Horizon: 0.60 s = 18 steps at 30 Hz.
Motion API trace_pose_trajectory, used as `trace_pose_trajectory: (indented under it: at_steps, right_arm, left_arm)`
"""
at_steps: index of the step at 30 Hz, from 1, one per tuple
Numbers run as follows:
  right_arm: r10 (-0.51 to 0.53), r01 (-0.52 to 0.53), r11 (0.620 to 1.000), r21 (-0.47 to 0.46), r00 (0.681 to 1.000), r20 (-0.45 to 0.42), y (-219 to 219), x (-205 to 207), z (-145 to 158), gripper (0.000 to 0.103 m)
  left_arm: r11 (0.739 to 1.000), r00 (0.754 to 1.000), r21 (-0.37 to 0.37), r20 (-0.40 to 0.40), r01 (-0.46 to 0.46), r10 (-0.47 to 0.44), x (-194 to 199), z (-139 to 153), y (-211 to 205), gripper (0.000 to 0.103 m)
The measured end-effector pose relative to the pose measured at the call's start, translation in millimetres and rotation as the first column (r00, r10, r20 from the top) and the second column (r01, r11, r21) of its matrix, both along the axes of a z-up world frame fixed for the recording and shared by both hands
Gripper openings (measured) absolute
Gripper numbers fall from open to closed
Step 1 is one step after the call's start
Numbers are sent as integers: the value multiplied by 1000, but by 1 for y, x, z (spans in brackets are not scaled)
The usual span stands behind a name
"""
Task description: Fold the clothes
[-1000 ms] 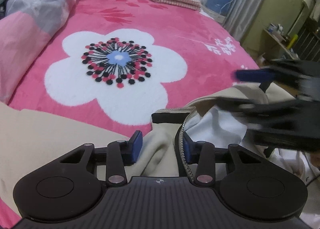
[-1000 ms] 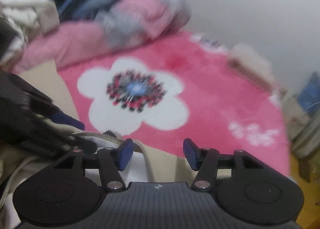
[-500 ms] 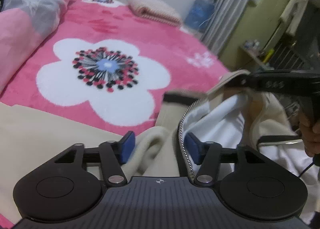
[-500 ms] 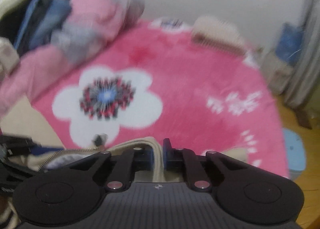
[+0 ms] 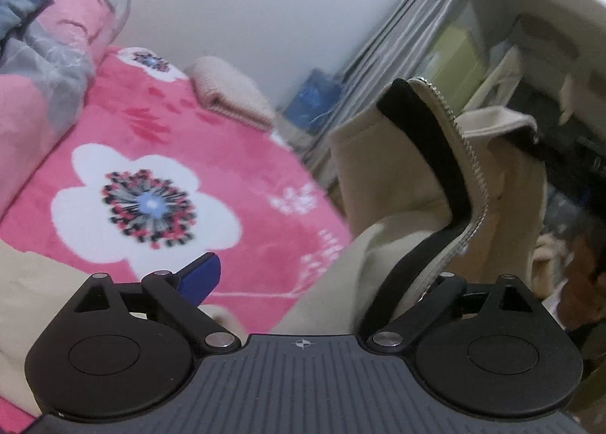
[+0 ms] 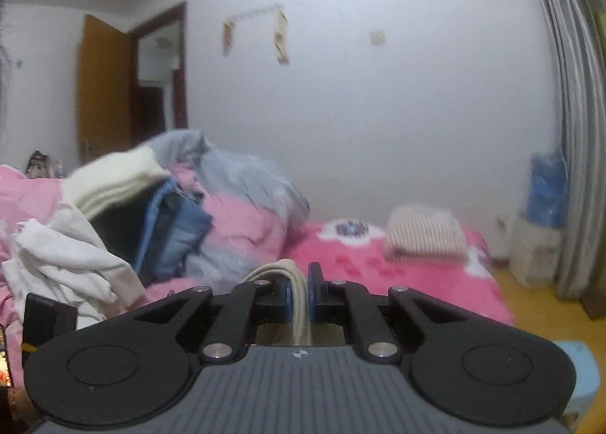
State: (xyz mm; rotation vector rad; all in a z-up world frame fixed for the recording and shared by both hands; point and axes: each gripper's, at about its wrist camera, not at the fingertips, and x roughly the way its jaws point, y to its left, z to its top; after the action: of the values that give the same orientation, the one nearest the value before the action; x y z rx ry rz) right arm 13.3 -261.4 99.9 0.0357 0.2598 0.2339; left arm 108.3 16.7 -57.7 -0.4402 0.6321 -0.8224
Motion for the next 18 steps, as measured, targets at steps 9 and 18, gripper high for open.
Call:
trace_pose_trajectory:
  at_steps: [9, 18]
  right_arm:
    - [75, -83, 994, 66, 990, 119, -12, -38, 27, 8]
    - [15, -20, 998, 55, 996, 86, -32, -78, 19, 8]
  left_arm:
    - [980, 995, -181, 77, 84, -71, -13, 39, -6, 98]
    - [987, 998, -159, 58, 23, -14, -9, 29, 12, 89]
